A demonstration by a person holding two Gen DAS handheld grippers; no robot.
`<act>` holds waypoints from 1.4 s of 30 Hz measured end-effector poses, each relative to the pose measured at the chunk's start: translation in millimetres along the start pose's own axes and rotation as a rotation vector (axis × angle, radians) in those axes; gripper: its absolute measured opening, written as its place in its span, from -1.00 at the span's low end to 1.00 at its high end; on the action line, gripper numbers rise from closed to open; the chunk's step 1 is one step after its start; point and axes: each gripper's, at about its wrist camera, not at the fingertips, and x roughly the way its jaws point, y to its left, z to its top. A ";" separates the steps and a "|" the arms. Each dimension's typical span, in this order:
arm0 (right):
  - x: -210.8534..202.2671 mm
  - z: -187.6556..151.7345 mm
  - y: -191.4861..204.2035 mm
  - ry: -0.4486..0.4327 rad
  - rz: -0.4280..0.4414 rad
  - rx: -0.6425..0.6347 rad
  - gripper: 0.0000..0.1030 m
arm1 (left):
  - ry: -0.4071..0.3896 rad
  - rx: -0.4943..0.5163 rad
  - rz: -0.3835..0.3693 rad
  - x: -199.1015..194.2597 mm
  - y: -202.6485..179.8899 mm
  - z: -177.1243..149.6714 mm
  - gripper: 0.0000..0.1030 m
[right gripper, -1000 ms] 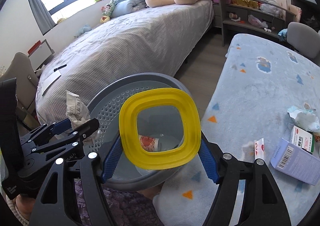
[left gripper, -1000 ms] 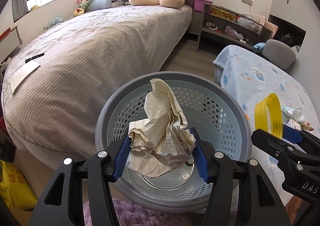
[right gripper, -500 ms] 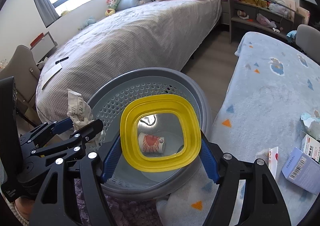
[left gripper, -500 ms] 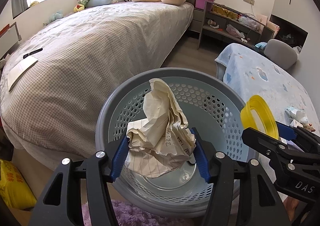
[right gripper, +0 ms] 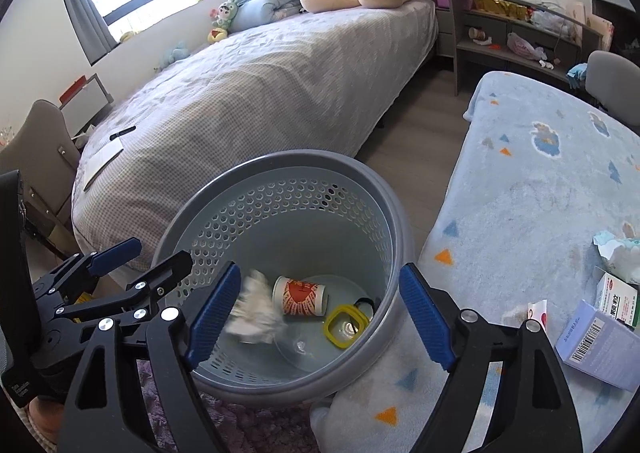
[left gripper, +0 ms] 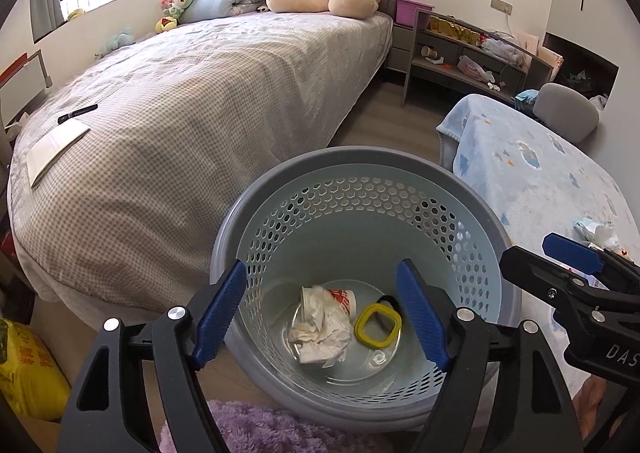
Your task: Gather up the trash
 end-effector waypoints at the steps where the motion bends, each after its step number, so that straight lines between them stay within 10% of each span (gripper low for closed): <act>1: -0.4 -0.1 0.0 -0.001 0.000 0.000 0.55 | -0.001 0.000 0.002 -0.7 0.4 -0.1 0.45; 42: -53.7 -30.4 -34.2 -0.047 -0.064 0.076 0.55 | -0.006 0.025 -0.023 -28.1 -35.2 -16.6 0.45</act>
